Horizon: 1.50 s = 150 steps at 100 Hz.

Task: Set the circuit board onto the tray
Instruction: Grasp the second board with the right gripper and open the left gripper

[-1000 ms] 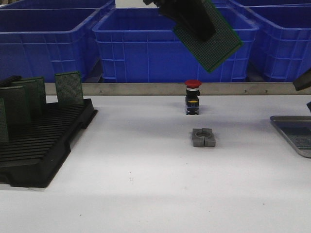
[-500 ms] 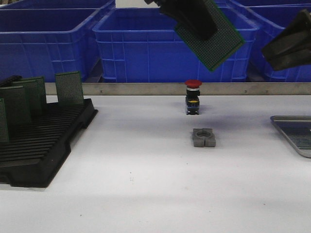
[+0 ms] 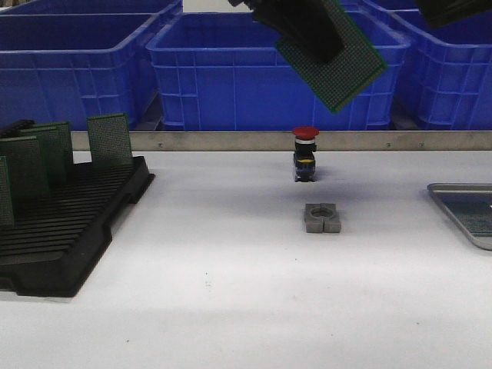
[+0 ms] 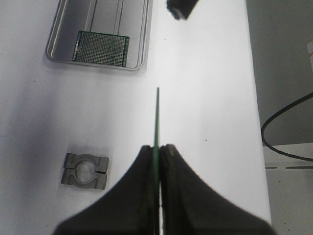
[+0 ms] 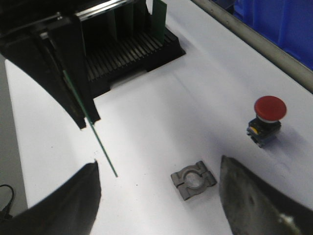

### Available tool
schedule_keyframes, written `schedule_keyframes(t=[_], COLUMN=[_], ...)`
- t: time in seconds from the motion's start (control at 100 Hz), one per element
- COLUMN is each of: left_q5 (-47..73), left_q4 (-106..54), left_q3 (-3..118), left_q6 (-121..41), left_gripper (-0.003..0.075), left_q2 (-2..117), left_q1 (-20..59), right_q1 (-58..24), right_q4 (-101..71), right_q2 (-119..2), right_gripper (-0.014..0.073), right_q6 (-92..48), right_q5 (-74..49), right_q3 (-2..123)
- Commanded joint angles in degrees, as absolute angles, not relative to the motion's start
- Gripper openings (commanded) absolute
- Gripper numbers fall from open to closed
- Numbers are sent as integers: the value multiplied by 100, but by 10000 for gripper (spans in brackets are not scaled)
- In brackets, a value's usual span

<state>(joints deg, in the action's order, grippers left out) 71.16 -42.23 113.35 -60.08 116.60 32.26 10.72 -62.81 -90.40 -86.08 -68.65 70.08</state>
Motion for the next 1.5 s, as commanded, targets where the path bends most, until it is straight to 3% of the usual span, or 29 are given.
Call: schedule_keyframes(t=[0.0, 0.86, 0.98, 1.17, 1.31, 1.41, 1.49], left_q5=[7310, 7310, 7310, 7310, 7310, 7310, 7310], left_q4=[-4591, -4599, -4599, -4613, -4613, -4613, -4613], left_q3=[11468, 11468, 11468, 11468, 11468, 11468, 11468], left_q6=[-5950, -5950, -5950, -5950, -5950, -5950, -5950], left_gripper=[-18, -18, -18, -18, -18, -13, 43], left_q2=[11352, 11352, 11352, 11352, 11352, 11352, 11352], left_q1=[3261, 3261, 3261, 3261, 3261, 3261, 3261], right_q1=[882, 141, 141, 141, 141, 141, 141], right_q4=[-6597, -6437, -6437, -6437, -6437, -6437, -6437], right_q2=[-8821, -9458, -9458, -9458, -9458, -9458, -9458], right_gripper=[530, 524, 424, 111, -63, -66, -67], right_q6=[-8688, -8683, -8683, -8683, -8683, -8683, -8683], right_q5=[-7614, -7510, -7522, -7543, -7512, -7511, -7506], right_q3=[7162, 7162, 7162, 7162, 7162, 7162, 7162])
